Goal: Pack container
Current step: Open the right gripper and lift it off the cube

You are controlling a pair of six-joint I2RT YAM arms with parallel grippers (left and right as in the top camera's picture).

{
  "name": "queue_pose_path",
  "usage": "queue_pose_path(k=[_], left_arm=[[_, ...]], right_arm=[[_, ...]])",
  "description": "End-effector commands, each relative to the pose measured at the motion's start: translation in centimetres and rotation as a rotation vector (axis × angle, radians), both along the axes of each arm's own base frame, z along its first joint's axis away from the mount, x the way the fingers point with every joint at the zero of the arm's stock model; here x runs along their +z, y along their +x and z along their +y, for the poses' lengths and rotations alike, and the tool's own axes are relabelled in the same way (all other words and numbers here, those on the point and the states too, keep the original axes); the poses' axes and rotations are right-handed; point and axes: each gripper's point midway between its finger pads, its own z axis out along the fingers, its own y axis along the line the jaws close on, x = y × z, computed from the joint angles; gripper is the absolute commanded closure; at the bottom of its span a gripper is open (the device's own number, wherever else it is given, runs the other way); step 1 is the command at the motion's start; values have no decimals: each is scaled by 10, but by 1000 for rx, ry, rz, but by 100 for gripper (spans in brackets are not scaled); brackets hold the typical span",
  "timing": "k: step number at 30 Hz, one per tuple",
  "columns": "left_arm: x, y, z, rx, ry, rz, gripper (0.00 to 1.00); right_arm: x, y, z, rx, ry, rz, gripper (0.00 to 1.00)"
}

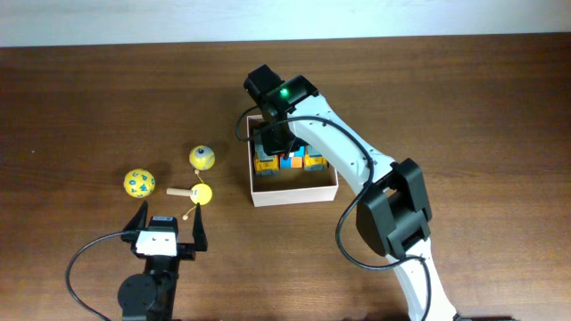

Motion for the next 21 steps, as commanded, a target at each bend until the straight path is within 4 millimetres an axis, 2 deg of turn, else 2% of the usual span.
queue_pose_path(k=[1,7,11,14,17,21], left_arm=[[-1,0,0,-1,5,-2,1],[-1,0,0,-1,5,-2,1],[-1,0,0,-1,5,-2,1],[-1,0,0,-1,5,-2,1],[-1,0,0,-1,5,-2,1],[-1,0,0,-1,5,-2,1]], right_arm=[[-28,-6,3,6,-8,60,96],[-43,-9,4,16,-10,94,96],[-40,-2,-1,10,-4,82,96],[-29,9,-10,-11,8,64,96],[-6,18,-19,-23,27,33,96],[15,15,-20,-15,31,25,96]])
